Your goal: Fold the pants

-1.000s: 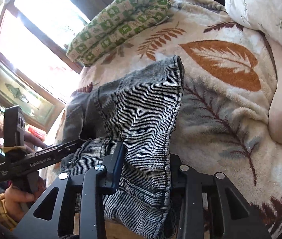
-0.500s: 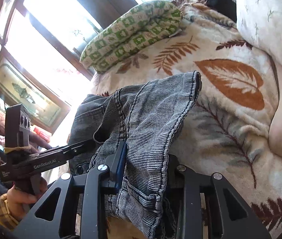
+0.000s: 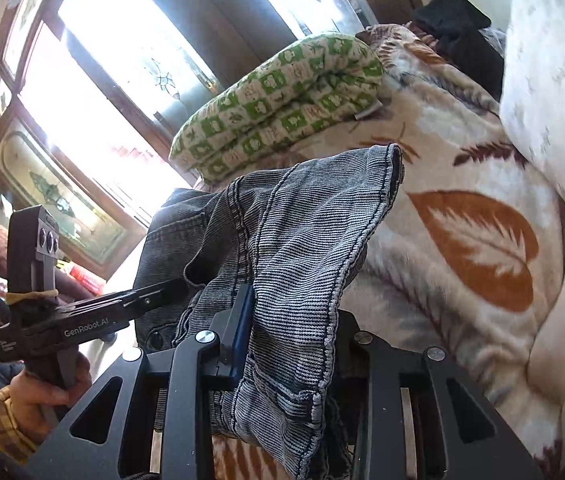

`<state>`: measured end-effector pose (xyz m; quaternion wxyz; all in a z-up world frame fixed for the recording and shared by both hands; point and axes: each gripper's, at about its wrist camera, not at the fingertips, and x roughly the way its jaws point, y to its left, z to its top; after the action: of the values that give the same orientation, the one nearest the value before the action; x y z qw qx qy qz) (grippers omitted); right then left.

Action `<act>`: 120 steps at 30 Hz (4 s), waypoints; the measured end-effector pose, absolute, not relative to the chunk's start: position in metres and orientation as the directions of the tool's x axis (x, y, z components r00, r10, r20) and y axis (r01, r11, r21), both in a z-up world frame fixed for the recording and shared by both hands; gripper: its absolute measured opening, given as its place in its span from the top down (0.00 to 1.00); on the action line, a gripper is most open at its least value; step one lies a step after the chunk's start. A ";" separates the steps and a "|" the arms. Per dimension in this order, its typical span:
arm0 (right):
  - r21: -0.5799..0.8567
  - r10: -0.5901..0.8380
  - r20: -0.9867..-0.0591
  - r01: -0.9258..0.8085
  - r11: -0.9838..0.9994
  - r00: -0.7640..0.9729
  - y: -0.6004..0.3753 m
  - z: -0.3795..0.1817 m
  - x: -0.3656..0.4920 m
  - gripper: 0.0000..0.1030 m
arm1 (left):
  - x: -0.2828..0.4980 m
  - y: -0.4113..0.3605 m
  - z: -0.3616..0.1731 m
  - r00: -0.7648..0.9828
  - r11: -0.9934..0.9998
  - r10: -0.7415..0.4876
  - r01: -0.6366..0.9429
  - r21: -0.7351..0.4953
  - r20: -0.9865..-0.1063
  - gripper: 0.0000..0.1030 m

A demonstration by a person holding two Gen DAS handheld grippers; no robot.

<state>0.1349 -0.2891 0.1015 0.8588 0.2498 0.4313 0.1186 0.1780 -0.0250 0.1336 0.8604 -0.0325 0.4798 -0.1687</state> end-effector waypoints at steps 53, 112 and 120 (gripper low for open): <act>0.310 0.245 -0.824 0.044 0.950 0.511 -0.278 0.038 0.185 0.48 | 0.210 -0.023 0.070 0.490 0.952 -0.247 0.281 -0.117 -0.836 0.49; 0.170 0.076 -0.687 0.057 0.984 0.723 -0.231 0.145 0.012 0.09 | 0.054 0.020 0.115 0.628 0.972 -0.209 0.215 -0.091 -0.750 0.02; 0.173 0.078 -0.702 0.062 0.983 0.708 -0.230 0.146 0.006 0.02 | 0.052 0.012 0.124 0.644 0.967 -0.224 0.242 -0.083 -0.731 0.00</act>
<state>0.0063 -0.2305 0.1461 0.9195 0.0920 0.3820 0.0045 0.0521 0.0122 0.1238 0.9067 0.0112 0.4016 -0.1285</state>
